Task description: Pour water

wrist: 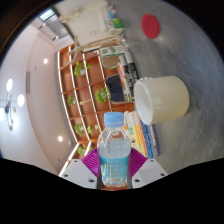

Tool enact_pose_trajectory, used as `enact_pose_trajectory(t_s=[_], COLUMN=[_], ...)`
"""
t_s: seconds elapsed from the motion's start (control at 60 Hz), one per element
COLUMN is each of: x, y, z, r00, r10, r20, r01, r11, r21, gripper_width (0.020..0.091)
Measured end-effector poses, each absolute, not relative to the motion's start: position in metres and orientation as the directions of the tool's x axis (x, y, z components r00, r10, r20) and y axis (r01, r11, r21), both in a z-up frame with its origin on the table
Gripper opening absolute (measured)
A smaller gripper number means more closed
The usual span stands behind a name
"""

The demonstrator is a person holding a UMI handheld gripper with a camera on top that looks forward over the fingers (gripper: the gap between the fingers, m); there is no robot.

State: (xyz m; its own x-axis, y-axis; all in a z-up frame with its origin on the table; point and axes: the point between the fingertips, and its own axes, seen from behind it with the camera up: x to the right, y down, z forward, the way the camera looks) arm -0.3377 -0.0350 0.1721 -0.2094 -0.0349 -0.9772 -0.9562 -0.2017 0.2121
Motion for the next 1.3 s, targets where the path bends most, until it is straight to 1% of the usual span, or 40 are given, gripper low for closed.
enact_pose_trajectory(t_s=[0.083, 0.1, 0.117, 0.167, 0.233, 0.283, 0.333, 0.383, 0.4, 0.45, 0.483, 0.5, 0.583, 0.6, 0.633, 0.65, 0.667, 0.7, 0.767, 0.8, 0.967, 1.033, 1.1, 1.133, 1.183, 1.233, 1.25, 1.283, 1.3], x=[-0.337, -0.34, -0.336, -0.325, -0.311, -0.298, -0.275, -0.251, -0.247, -0.22, -0.194, -0.191, -0.143, -0.145, -0.122, -0.1, -0.105, -0.094, -0.07, -0.058, -0.039, -0.038, -0.039, -0.035, -0.035, -0.035, -0.036, -0.036, -0.036], y=[-0.03, -0.047, -0.029, -0.02, -0.031, -0.024, -0.018, -0.016, -0.021, -0.02, -0.013, -0.02, -0.02, -0.028, -0.023, -0.011, -0.022, -0.023, -0.02, -0.014, -0.007, -0.003, -0.002, -0.003, -0.005, -0.005, -0.005, -0.004, -0.004], z=[0.192, 0.198, 0.2, 0.213, 0.228, 0.229, 0.229, 0.226, 0.23, 0.227, 0.216, 0.219, 0.213, 0.216, 0.205, 0.191, 0.194, 0.187, 0.164, 0.15, 0.109, 0.094, 0.076, 0.079, 0.078, 0.077, 0.077, 0.077, 0.077], r00=[0.091, 0.149, 0.215, 0.413, 0.659, 0.799, 0.902, 0.961, 0.972, 0.992, 0.995, 0.994, 0.98, 0.976, 0.972, 0.97, 0.966, 0.96, 0.953, 0.951, 0.956, 0.967, 0.975, 0.974, 0.974, 0.976, 0.977, 0.976, 0.976], r10=[0.011, 0.029, 0.04, 0.081, 0.111, 0.097, 0.071, 0.031, 0.012, -0.046, -0.083, -0.107, -0.19, -0.204, -0.218, -0.223, -0.237, -0.256, -0.27, -0.273, -0.25, -0.231, -0.216, -0.226, -0.226, -0.215, -0.214, -0.214, -0.215], r20=[-0.996, -0.988, -0.976, -0.907, -0.744, -0.594, -0.425, -0.275, -0.235, -0.115, -0.047, -0.024, 0.065, 0.075, 0.091, 0.098, 0.103, 0.116, 0.14, 0.148, 0.153, 0.106, 0.057, 0.029, -0.001, 0.01, 0.016, 0.027, 0.031], r01=[-0.969, -0.961, -0.948, -0.881, -0.722, -0.575, -0.412, -0.27, -0.231, -0.12, -0.058, -0.038, 0.038, 0.045, 0.059, 0.065, 0.067, 0.073, 0.086, 0.09, 0.088, 0.049, 0.0, -0.021, -0.047, -0.035, -0.029, -0.018, -0.014], r11=[-0.23, -0.231, -0.231, -0.219, -0.183, -0.166, -0.141, -0.118, -0.119, -0.128, -0.132, -0.137, -0.142, -0.145, -0.152, -0.149, -0.158, -0.172, -0.204, -0.212, -0.25, -0.24, -0.254, -0.213, -0.201, -0.206, -0.206, -0.206, -0.207], r21=[-0.091, -0.152, -0.218, -0.42, -0.667, -0.801, -0.9, -0.956, -0.966, -0.984, -0.99, -0.99, -0.989, -0.988, -0.987, -0.987, -0.985, -0.982, -0.975, -0.973, -0.964, -0.969, -0.967, -0.977, -0.978, -0.978, -0.978, -0.978, -0.978], gripper_width=[0.0344, 0.0345, 0.0343, 0.0343, 0.0343, 0.0344, 0.0343, 0.0345, 0.0345, 0.0345, 0.0344, 0.0344, 0.0345, 0.0345, 0.0346, 0.0345, 0.0344, 0.0344, 0.0347, 0.0346, 0.0346, 0.0346, 0.0373, 0.0373, 0.0371, 0.038, 0.0397, 0.0402, 0.0418])
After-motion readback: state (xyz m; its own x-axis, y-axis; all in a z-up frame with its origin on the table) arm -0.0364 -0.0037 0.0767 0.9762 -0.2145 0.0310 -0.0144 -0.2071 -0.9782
